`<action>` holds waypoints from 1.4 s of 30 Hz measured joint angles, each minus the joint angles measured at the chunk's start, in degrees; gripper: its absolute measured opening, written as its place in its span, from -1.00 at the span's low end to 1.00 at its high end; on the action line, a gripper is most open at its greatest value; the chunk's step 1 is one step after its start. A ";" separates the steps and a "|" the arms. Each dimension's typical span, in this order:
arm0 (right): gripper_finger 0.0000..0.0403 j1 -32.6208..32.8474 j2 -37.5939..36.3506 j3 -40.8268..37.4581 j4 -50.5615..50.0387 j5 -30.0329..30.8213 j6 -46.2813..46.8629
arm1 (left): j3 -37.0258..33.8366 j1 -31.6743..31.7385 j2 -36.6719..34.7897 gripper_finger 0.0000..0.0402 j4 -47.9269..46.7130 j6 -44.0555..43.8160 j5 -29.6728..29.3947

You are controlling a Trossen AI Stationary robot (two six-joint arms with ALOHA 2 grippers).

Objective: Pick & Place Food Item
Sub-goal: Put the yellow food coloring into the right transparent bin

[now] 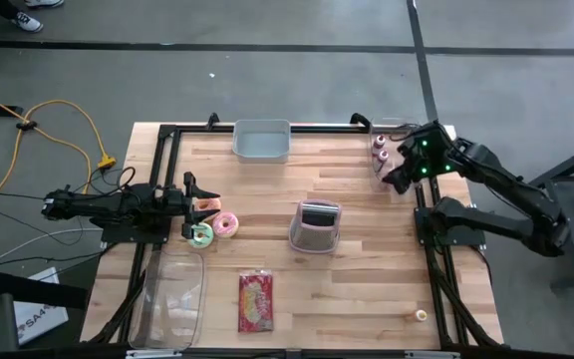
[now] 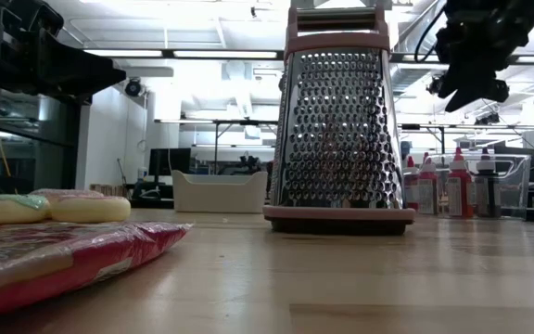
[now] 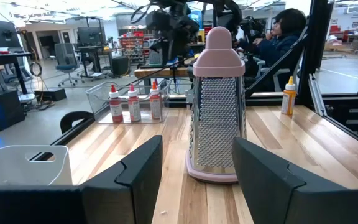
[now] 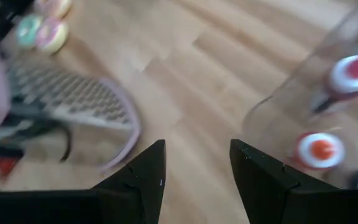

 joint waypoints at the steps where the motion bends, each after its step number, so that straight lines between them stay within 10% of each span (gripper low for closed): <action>1: -0.18 1.18 -0.01 0.00 -0.23 -0.47 0.08 | 0.02 -0.02 0.00 -0.06 0.00 0.00 0.00; 42: -0.18 67.00 11.22 0.02 19.53 4.36 11.28 | 0.01 -0.02 0.00 -0.06 0.00 -0.01 0.00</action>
